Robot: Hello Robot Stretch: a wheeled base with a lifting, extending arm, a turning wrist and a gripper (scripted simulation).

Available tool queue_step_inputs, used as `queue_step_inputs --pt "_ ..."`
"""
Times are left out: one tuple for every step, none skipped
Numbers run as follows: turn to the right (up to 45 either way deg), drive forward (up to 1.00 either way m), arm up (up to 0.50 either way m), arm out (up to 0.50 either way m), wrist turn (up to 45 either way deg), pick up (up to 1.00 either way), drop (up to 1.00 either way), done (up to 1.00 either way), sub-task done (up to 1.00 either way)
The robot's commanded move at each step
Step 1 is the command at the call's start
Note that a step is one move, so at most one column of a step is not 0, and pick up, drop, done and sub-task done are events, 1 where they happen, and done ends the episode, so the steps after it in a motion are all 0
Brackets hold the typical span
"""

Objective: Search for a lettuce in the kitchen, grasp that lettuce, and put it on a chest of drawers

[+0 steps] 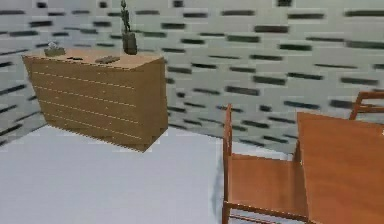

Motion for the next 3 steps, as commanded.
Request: queue_step_inputs --pt "-36.0 0.0 0.0 0.0 0.0 0.0 0.0 0.0 0.0" --pt "-3.0 0.0 0.0 0.0 0.0 0.0 0.0 0.0 0.0" --pt "45.0 0.0 0.0 0.0 0.0 0.0 0.0 0.0 0.0"
